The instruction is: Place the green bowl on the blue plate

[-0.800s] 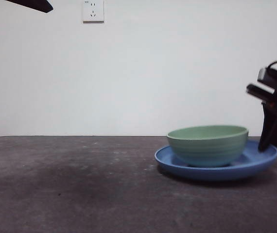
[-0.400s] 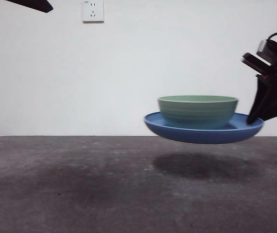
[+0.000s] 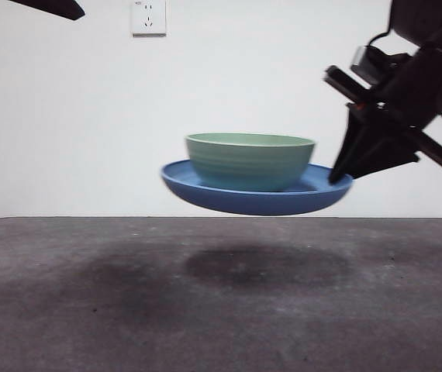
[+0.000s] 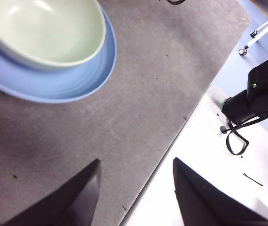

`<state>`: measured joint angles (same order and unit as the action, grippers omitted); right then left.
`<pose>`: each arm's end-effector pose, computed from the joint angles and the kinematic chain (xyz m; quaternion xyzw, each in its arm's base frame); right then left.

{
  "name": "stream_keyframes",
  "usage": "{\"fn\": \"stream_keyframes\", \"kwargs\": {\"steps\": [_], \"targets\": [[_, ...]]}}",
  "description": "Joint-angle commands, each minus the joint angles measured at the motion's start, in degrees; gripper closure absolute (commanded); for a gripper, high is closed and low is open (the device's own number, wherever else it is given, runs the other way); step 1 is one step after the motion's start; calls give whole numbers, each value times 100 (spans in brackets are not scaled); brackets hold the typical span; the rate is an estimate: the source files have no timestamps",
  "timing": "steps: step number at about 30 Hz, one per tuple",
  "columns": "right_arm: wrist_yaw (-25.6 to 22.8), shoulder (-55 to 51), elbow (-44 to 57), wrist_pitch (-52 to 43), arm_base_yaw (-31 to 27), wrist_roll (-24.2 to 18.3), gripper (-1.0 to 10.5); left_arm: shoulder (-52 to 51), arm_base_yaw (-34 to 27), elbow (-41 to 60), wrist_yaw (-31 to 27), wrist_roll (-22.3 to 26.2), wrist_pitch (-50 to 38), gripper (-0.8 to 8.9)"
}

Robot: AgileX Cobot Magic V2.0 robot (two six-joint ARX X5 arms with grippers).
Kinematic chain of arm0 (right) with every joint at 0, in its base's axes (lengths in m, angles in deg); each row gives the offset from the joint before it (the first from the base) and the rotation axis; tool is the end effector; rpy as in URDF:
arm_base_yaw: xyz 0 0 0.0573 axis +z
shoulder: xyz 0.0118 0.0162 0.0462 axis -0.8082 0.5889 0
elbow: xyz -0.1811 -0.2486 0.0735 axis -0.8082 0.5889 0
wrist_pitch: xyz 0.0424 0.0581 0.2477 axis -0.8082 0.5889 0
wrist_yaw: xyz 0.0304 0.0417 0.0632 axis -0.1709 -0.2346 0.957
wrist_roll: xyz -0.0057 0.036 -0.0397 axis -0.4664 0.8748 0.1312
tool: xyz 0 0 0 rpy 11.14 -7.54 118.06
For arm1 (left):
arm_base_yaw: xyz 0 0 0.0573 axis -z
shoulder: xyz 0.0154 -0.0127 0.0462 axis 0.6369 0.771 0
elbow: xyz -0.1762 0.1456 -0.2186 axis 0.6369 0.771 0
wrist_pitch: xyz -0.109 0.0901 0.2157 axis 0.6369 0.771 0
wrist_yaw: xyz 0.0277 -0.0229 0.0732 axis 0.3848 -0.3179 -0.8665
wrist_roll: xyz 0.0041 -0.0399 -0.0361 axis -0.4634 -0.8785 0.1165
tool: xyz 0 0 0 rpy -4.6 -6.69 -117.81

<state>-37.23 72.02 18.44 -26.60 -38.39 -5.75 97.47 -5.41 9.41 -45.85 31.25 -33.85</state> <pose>0.2916 0.0940 0.2763 0.1883 0.4485 0.2485 0.8377 0.1142 -0.0952 0.3680 -0.0067 0.3783 -0.4899 0.7854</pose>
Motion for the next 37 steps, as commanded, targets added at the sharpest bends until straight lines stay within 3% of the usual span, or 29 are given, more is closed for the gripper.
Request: {"fn": "stream_keyframes", "kwargs": {"steps": [1, 15, 28, 33, 37], "targets": [[-50, 214, -136, -234, 223, 345, 936, 48, 37, -72, 46, 74, -66, 565], [-247, 1377, -140, -1134, 804, 887, 936, 48, 37, -72, 46, 70, -52, 565], [-481, 1668, -144, -1126, 835, 857, 933, 48, 37, -72, 46, 70, -24, 565], [-494, 1663, -144, -1075, 839, 866, 762, 48, 37, -72, 46, 68, -7, 565], [-520, 1545, -144, -922, 833, 855, 741, 48, 37, -72, 46, 68, -7, 565]]}}
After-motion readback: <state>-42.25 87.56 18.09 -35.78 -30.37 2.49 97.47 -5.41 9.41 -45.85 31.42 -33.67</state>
